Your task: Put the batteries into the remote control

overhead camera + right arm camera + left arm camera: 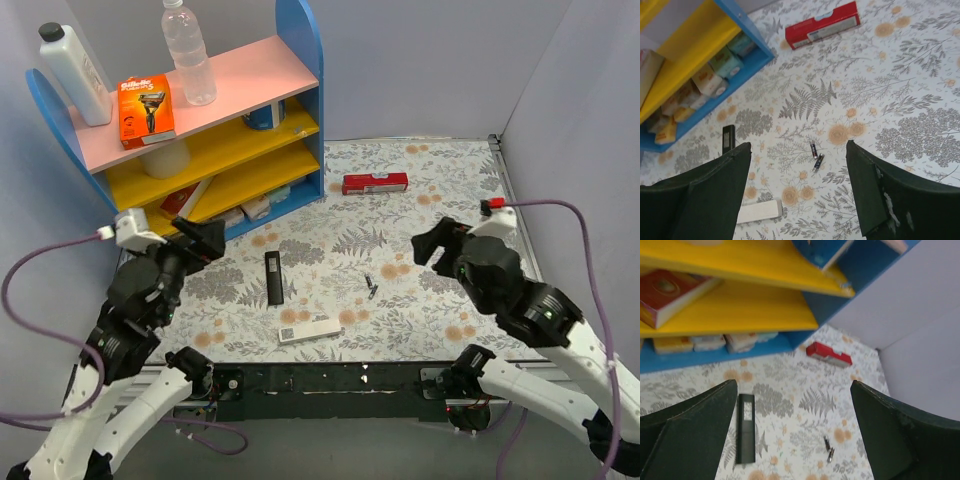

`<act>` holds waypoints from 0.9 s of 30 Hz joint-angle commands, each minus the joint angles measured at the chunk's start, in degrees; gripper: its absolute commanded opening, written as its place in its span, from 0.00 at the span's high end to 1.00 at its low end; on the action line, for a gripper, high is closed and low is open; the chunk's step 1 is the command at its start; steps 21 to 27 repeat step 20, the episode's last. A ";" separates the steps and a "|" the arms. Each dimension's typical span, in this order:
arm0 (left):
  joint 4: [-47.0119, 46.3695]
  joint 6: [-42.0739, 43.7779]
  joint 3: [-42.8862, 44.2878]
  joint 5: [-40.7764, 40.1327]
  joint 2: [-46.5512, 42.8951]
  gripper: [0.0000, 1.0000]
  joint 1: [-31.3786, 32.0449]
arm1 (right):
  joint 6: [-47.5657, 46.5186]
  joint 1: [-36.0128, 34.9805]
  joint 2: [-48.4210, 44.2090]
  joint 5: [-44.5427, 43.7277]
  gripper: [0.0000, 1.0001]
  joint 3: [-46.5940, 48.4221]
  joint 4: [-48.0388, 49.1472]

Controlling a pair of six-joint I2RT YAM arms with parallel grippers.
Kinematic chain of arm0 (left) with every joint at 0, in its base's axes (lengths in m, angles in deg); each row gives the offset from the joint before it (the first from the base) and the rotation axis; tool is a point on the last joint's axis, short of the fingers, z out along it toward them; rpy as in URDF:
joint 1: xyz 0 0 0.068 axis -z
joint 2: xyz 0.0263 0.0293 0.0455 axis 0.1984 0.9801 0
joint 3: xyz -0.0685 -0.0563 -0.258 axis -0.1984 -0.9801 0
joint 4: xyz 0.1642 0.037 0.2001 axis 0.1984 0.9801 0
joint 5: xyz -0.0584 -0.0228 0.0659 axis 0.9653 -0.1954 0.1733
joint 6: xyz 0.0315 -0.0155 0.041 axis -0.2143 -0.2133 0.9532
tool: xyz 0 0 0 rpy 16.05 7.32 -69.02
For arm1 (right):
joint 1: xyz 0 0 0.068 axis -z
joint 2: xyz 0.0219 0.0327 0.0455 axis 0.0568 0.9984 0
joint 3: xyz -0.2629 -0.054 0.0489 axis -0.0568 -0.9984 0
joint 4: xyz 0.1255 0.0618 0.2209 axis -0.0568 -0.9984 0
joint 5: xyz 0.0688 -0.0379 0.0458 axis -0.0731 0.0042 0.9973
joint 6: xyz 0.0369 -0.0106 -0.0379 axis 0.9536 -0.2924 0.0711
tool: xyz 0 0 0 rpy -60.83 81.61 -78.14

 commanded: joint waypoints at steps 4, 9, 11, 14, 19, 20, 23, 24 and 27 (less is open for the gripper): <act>-5.52 10.66 -1.36 -12.40 -14.86 0.02 -0.09 | -3.08 0.01 -12.84 -8.18 0.14 -4.91 -0.30; -2.90 10.31 -0.13 -15.30 -16.37 0.02 -0.09 | -5.45 0.01 -15.14 -8.27 0.13 -5.26 0.15; -2.63 9.87 -0.21 -15.57 -16.46 0.02 -0.17 | -5.64 0.01 -16.11 -8.62 0.13 -5.70 0.15; -2.63 8.82 -0.65 -15.74 -16.46 0.02 -0.08 | -6.95 0.01 -16.81 -8.79 0.12 -5.96 1.37; -2.54 8.20 -1.53 -15.22 -15.93 0.02 -0.17 | -9.58 0.01 -16.29 -7.40 0.11 -5.96 2.25; -2.45 8.11 -1.36 -15.04 -15.76 0.02 -0.09 | -10.20 0.01 -16.29 -6.87 0.11 -6.22 2.87; -2.45 8.11 -1.36 -15.04 -15.76 0.02 -0.09 | -10.20 0.01 -16.29 -6.87 0.11 -6.22 2.87; -2.45 8.11 -1.36 -15.04 -15.76 0.02 -0.09 | -10.20 0.01 -16.29 -6.87 0.11 -6.22 2.87; -2.45 8.11 -1.36 -15.04 -15.76 0.02 -0.09 | -10.20 0.01 -16.29 -6.87 0.11 -6.22 2.87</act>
